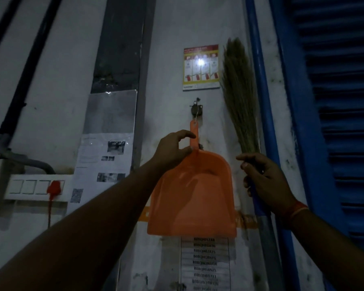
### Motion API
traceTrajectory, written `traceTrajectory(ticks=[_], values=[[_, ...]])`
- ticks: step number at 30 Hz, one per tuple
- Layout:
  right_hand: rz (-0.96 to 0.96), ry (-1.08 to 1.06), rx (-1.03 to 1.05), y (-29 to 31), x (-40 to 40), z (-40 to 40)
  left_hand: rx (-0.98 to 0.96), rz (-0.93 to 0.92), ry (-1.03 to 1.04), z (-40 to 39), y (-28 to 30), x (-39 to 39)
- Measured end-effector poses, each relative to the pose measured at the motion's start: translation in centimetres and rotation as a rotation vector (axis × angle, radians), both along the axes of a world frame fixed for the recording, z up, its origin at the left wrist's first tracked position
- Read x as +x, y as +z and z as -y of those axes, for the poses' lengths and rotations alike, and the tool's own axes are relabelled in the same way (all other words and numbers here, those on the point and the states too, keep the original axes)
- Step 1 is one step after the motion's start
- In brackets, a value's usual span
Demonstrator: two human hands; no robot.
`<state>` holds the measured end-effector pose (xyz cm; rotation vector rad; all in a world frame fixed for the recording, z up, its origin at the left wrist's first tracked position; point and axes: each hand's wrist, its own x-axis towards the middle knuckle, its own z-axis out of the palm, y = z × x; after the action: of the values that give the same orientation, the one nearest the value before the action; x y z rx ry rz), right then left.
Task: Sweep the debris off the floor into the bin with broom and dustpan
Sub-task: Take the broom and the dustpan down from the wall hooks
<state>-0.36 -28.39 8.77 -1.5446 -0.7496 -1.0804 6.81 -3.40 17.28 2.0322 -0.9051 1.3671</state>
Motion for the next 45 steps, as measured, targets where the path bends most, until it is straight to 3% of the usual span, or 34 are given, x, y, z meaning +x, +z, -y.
traceTrajectory(ticks=[5,14,22,35,45], values=[[0.01,0.013,-0.005,0.9,0.7,0.6,0.119,-0.126,-0.054,0.7,3.2,1.0],[0.023,0.001,-0.012,1.3,2.0,1.4,0.092,-0.355,-0.213,1.8,4.8,2.7],[0.046,-0.015,0.001,1.6,3.2,1.5,0.033,-0.332,-0.298,1.8,7.3,2.7],[0.021,0.009,0.016,0.9,4.3,1.7,0.103,-0.216,-0.245,1.0,13.4,0.8],[0.042,0.008,0.022,-1.0,4.3,1.4,-0.105,-0.212,-0.303,-0.9,9.0,0.4]])
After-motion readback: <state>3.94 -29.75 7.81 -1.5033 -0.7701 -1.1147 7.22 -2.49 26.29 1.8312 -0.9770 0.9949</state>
